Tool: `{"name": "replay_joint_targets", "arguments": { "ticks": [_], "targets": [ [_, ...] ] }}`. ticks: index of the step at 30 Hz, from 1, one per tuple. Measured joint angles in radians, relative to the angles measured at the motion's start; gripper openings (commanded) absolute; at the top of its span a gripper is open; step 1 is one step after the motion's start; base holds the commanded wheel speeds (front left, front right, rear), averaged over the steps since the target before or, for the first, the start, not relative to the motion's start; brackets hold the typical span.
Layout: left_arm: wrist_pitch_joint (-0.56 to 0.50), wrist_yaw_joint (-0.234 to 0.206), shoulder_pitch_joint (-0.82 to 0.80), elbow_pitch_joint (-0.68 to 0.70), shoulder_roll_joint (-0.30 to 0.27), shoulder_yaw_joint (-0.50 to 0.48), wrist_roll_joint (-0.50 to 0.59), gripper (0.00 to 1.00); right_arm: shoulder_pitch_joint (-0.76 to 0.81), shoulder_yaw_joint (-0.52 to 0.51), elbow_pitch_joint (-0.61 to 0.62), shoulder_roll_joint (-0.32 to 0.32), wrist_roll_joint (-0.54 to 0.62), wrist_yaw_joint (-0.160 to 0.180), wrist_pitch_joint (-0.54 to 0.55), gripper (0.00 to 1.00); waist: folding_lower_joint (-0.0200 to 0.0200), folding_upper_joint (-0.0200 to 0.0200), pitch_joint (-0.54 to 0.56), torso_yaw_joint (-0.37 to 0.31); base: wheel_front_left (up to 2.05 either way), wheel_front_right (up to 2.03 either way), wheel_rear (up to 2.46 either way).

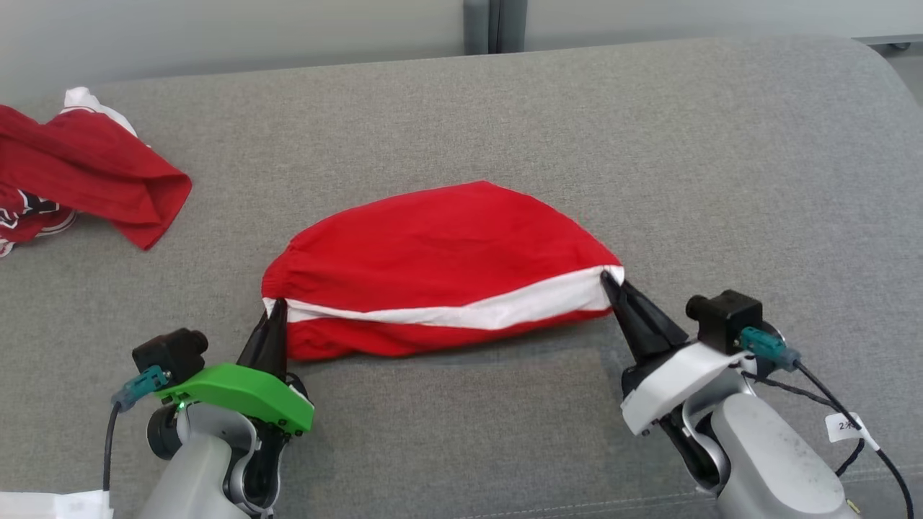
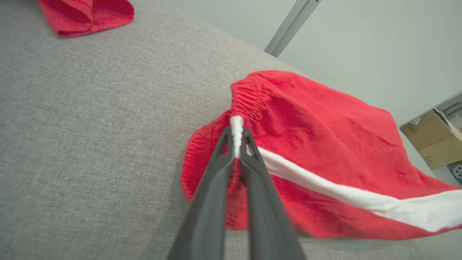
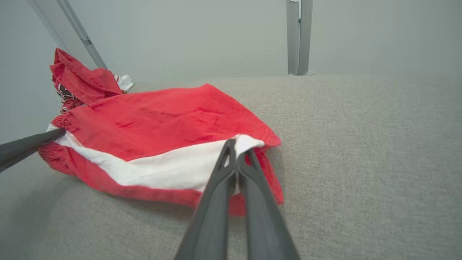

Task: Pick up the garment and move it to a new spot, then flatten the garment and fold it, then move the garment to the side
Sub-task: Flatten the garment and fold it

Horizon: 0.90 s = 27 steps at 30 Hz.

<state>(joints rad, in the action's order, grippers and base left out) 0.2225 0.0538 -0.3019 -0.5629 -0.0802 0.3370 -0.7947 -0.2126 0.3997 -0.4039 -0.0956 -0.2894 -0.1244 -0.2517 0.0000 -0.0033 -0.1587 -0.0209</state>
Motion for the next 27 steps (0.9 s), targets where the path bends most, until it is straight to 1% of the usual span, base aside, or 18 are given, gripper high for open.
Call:
{"name": "replay_joint_targets", "arguments": {
  "ticks": [1,4,7,10,15,18,19,22,25,27],
  "targets": [
    [0.002,0.001,0.001,0.007,0.002,-0.007,-0.006,0.0,-0.005,-0.007,0.019,-0.001,0.0,0.0,0.0,0.0,0.0,0.0,0.005,-0.002,0.0,0.0,0.0],
    [0.009,0.026,0.008,0.043,0.004,-0.012,-0.019,0.0,-0.009,-0.027,0.07,-0.008,0.001,0.0,0.0,0.0,0.0,0.0,0.02,-0.008,0.0,0.0,0.0],
    [0.013,0.041,0.014,0.098,0.015,-0.018,-0.06,0.0,-0.009,-0.06,0.127,-0.022,0.001,0.0,0.0,0.0,0.0,0.0,0.037,-0.014,0.0,0.0,0.0],
    [0.018,0.051,0.015,0.164,0.02,-0.029,-0.07,0.0,-0.01,-0.098,0.186,-0.034,0.001,0.0,0.0,0.0,0.0,0.0,0.057,-0.019,0.0,0.0,0.0],
    [0.026,0.062,0.016,0.307,0.026,-0.062,-0.124,0.0,-0.009,-0.169,0.296,-0.047,-0.001,0.0,0.0,0.0,0.0,0.0,0.094,-0.026,0.0,0.0,0.0],
    [0.026,0.067,0.016,0.413,0.026,-0.078,-0.141,0.0,-0.009,-0.218,0.394,-0.06,-0.004,0.0,-0.002,0.0,0.0,0.0,0.115,-0.031,0.0,0.0,0.0],
    [0.028,0.07,0.016,0.49,0.026,-0.08,-0.156,0.0,-0.009,-0.246,0.473,-0.063,-0.011,0.0,-0.003,0.0,0.0,0.0,0.128,-0.035,0.0,0.0,0.0],
    [0.029,0.071,0.017,0.61,0.026,-0.08,-0.192,0.0,-0.009,-0.26,0.594,-0.069,-0.018,0.0,-0.003,0.0,0.0,0.0,0.14,-0.04,0.0,0.0,0.0],
    [0.029,0.071,0.016,0.711,0.025,-0.079,-0.204,0.0,-0.01,-0.278,0.71,-0.072,-0.02,0.0,-0.003,0.0,0.0,0.0,0.14,-0.042,0.0,0.0,0.0],
    [0.016,0.071,0.015,0.76,0.009,-0.072,-0.204,0.0,-0.017,-0.297,0.771,-0.068,-0.032,0.0,-0.004,0.0,0.0,0.0,0.134,-0.04,0.0,0.0,0.0]
  ]
}}
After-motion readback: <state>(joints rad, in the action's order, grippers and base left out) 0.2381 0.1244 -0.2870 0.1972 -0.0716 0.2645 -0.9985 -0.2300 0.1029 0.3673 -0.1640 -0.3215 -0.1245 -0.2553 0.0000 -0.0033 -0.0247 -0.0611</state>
